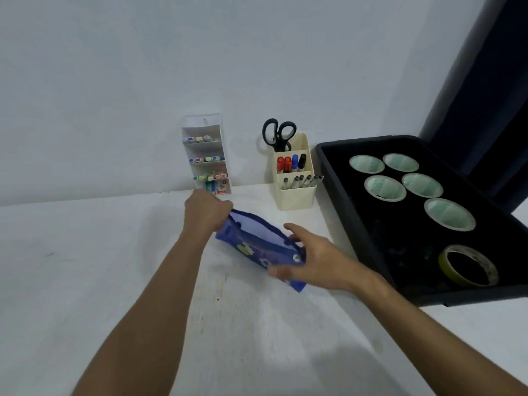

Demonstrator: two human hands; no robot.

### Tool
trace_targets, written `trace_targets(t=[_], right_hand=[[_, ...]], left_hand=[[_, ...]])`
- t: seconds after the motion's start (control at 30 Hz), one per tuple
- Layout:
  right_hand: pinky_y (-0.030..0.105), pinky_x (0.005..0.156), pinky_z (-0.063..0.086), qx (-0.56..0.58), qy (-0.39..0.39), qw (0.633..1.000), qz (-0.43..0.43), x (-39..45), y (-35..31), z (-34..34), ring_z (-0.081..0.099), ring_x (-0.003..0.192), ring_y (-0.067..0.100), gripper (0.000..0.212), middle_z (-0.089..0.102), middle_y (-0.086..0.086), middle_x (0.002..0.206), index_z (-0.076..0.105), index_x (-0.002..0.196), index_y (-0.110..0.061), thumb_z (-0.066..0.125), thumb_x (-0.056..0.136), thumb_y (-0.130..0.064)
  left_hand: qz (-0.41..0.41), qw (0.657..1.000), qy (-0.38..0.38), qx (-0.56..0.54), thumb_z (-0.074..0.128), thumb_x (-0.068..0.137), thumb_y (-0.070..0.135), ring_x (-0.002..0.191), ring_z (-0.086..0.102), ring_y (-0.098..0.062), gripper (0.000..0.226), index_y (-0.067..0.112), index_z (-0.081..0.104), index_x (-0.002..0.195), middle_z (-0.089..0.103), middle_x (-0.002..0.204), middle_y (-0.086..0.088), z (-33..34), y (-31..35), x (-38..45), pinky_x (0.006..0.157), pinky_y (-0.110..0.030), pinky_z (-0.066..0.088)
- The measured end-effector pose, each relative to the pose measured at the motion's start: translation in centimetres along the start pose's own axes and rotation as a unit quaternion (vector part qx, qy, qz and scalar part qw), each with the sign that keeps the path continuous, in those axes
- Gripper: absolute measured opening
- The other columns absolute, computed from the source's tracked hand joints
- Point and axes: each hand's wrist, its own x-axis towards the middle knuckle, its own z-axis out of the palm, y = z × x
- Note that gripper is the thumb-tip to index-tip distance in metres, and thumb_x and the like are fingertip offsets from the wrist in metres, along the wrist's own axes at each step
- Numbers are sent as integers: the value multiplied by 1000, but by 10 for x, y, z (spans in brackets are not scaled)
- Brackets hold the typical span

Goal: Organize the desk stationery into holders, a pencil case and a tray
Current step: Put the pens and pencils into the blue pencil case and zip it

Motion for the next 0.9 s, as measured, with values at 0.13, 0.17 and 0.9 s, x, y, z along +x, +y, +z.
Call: trace_targets(t=[0.13,0.17,0.9], right_hand=[[6,56,47,-8,63,998,-5,9,13,13,56,89,8,70,51,-10,111,36,137,-24,76,80,-22],[8,57,49,23,108,994,-3,14,16,16,58,85,9,56,57,-7,106,45,130,-22,73,82,-18],[11,61,52,209,252,940,-93,25,19,12,67,81,-5,23,67,-16,89,69,108,-18,65,85,-15]], left_hand=[[-46,998,24,-26,61,77,17,70,68,-38,24,-5,70,74,70,71,-21,-9,-20,8,76,-45,59],[-47,998,28,-32,60,79,15,71,68,-37,22,-4,71,77,70,73,-20,-10,-23,9,76,-44,58],[205,957,-197,55,58,91,30,79,59,-7,11,23,60,100,65,93,7,23,32,-56,70,-18,51]])
